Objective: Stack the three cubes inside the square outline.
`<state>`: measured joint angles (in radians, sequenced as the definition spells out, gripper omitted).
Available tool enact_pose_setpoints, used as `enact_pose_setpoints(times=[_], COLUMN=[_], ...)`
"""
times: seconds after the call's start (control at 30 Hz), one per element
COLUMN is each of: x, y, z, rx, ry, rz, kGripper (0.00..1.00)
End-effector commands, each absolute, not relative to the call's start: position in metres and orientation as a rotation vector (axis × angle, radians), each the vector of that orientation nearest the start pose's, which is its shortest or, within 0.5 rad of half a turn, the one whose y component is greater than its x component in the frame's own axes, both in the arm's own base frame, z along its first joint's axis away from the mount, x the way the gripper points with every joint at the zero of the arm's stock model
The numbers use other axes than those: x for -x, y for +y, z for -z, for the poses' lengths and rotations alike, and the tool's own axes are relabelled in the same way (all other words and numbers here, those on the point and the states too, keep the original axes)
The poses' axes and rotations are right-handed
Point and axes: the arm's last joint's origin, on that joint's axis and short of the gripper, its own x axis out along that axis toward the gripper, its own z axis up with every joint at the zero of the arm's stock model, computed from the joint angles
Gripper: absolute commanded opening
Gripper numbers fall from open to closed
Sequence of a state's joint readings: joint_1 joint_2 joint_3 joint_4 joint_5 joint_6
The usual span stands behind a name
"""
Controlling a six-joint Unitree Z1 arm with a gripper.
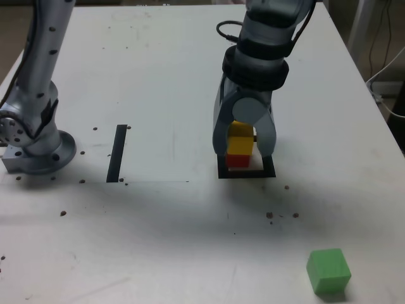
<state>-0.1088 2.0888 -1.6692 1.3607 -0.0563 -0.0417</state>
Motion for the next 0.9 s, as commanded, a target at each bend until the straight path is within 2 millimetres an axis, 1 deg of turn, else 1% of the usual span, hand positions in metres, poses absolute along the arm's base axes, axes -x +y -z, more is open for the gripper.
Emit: enact_pose_setpoints(times=[0.0,0.17,0.27,0.4,0.53,0.67,0.77,0.87], x=[-0.367,-0.362,-0.355,-0.344,-0.341,-0.344,-0.349,-0.356], y=[-0.042,-0.041,-0.039,-0.035,-0.034,-0.041,-0.050,-0.062], z=[-0.256,-0.264,-0.274,-0.291,-0.304,-0.316,-0.326,-0.331], rx=[-0.015,-0.025,-0.039,-0.063,-0.087,-0.119,-0.147,-0.162], ry=[1.777,1.760,1.743,1.720,1.698,1.673,1.660,1.660], rz=[0.084,0.062,0.023,-0.046,-0.076,-0.073,-0.055,-0.027], kGripper=[0.94,0.97,0.99,0.99,0.99,0.99,0.99,0.99])
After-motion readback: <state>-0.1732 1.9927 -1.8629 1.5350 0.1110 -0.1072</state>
